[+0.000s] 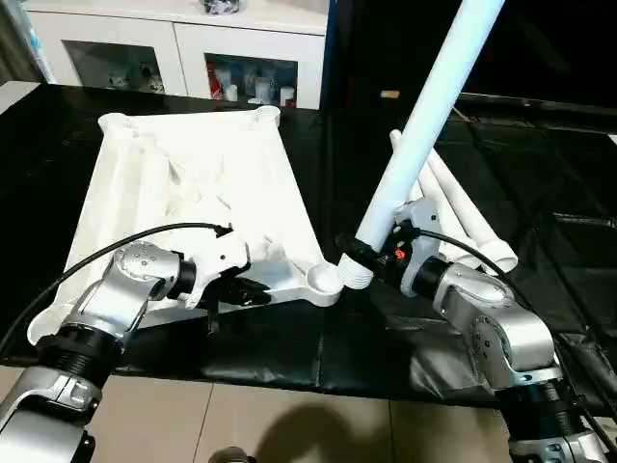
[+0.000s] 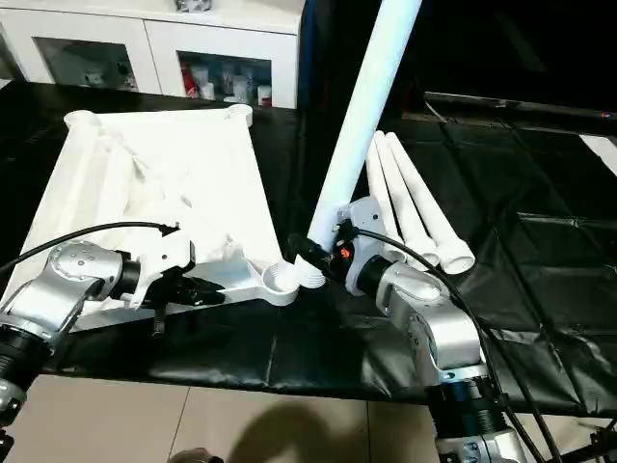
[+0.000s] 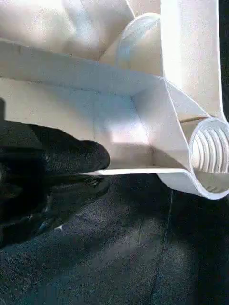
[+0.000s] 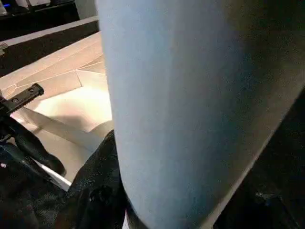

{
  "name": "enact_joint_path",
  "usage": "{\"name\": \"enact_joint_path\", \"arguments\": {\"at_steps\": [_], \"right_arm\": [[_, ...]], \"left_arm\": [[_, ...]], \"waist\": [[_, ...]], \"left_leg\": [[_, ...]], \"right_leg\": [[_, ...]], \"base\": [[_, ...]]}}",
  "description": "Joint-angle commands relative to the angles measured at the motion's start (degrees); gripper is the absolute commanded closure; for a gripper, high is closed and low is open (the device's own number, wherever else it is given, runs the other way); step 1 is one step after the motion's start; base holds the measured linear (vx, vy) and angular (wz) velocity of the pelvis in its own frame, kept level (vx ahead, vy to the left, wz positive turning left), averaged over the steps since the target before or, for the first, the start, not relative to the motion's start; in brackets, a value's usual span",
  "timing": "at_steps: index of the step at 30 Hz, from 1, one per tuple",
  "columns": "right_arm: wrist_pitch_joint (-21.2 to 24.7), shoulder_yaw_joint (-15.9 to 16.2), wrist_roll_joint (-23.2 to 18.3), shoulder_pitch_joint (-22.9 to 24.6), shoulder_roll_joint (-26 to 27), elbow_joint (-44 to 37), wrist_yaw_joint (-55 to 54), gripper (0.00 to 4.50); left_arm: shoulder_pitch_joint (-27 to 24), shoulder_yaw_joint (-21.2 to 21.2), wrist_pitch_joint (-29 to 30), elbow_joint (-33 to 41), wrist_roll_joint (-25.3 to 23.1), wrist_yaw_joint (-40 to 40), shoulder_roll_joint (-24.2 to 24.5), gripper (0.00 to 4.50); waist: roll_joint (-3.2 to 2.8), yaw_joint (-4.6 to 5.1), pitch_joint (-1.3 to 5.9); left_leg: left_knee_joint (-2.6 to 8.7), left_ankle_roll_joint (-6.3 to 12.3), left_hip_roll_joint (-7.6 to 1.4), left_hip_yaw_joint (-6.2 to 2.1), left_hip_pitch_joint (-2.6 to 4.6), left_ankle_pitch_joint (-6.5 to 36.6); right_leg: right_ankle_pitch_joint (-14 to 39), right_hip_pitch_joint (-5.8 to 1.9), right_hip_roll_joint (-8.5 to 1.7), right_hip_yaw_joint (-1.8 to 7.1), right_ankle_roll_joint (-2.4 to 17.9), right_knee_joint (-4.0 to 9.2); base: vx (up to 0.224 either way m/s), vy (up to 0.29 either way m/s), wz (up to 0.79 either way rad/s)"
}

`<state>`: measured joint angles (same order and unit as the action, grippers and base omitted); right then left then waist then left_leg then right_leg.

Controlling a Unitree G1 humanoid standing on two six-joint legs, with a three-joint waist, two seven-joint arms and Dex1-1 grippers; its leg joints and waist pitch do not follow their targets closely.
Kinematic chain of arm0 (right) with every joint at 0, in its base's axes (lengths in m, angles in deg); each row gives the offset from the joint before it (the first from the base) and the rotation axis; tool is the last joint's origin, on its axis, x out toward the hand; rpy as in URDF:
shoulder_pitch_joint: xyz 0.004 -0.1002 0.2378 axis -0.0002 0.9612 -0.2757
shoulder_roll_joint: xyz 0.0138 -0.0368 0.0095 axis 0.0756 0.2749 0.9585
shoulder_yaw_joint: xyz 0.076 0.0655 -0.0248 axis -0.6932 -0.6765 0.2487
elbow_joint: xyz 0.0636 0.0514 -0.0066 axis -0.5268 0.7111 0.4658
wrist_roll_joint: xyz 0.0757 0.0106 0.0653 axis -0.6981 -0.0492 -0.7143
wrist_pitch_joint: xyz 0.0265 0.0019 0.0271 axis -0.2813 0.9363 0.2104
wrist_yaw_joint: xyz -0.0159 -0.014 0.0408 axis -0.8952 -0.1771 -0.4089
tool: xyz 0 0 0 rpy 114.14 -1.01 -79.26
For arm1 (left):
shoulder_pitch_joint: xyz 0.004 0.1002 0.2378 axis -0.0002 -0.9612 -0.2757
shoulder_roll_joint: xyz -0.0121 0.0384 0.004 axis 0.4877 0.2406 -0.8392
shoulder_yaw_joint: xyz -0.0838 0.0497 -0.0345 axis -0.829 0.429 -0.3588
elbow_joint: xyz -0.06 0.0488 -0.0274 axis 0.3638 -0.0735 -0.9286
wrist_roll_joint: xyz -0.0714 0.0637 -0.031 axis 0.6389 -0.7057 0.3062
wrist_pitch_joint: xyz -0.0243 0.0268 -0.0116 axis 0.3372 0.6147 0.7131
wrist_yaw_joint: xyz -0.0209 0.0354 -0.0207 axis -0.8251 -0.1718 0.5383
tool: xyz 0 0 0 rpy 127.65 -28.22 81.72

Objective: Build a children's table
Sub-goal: Move table base, then insert table leg to table base

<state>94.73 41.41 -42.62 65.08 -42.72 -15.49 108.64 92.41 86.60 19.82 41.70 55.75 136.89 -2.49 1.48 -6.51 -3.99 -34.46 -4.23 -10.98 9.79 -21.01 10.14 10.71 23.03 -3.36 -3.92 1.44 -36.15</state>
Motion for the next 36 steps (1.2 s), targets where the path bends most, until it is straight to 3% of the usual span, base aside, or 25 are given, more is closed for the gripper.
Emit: {"name": "enact_joint_path", "arguments": {"at_steps": [1, 7, 8, 23, 26, 36], "right_arm": [[0.1, -0.2, -0.3, -1.0, -0.3, -2.2, 0.5, 2.6], [0.1, -0.1, -0.2, -0.9, -0.4, -2.4, 0.5, 2.6], [0.1, 0.0, -0.2, -0.9, -0.4, -2.4, 0.5, 2.6], [0.0, 0.4, 0.2, -0.9, -0.3, -2.2, 0.4, 2.6], [0.1, 0.6, 0.2, -0.8, -0.4, -2.4, 0.5, 2.6], [-0.2, 0.8, 0.4, -0.7, -0.6, -2.4, 0.6, 2.6]], "left_arm": [[-0.5, 0.3, -0.1, 0.5, -0.9, -1.0, -0.2, 4.5], [-0.5, -0.2, 1.6, 0.8, 0.1, -1.1, -0.8, 4.5], [-0.5, -0.3, 1.7, 1.0, 0.2, -1.1, -0.8, 4.07], [-1.7, -0.5, 3.3, 2.8, -0.6, -3.9, -1.2, 3.04], [-1.8, -0.4, 3.3, 2.7, -0.9, -4.5, -1.2, 3.02], [-1.9, -0.4, 2.4, 1.9, -1.5, -5.5, -1.2, 3.93]], "waist": [[-0.45, 0.24, 4.17], [-0.51, 0.17, 4.2], [-0.48, 0.21, 4.22], [-0.24, 0.31, 4.29], [-0.27, 0.31, 4.25], [-0.19, 0.36, 4.11]], "left_leg": [[4.46, -1.89, -2.22, -0.72, 0.8, 12.3], [4.42, -1.8, -2.25, -0.69, 0.88, 12.2], [4.46, -1.83, -2.25, -0.72, 0.84, 12.0], [4.3, -1.1, -2.15, -0.59, 0.64, 10.4], [4.32, -1.13, -2.17, -0.6, 0.66, 10.6], [4.45, -1.43, -2.16, -0.69, 0.73, 11.9]], "right_leg": [[16.3, -2.68, -5.09, 3.32, 8.1, 4.89], [15.7, -2.62, -5.07, 3.35, 8.3, 4.85], [15.5, -2.68, -5.05, 3.33, 8.3, 4.76], [13.2, -2.81, -5.0, 3.35, 8.7, 4.55], [14.1, -2.78, -5.02, 3.35, 8.4, 4.69], [17.3, -2.63, -5.05, 3.32, 7.4, 5.01]], "base": [[0.0, 0.0, 0.0], [0.0, 0.0, 0.0], [0.0, 0.0, 0.0], [0.0, 0.0, 0.0], [0.0, 0.0, 0.0], [0.0, 0.0, 0.0]]}}
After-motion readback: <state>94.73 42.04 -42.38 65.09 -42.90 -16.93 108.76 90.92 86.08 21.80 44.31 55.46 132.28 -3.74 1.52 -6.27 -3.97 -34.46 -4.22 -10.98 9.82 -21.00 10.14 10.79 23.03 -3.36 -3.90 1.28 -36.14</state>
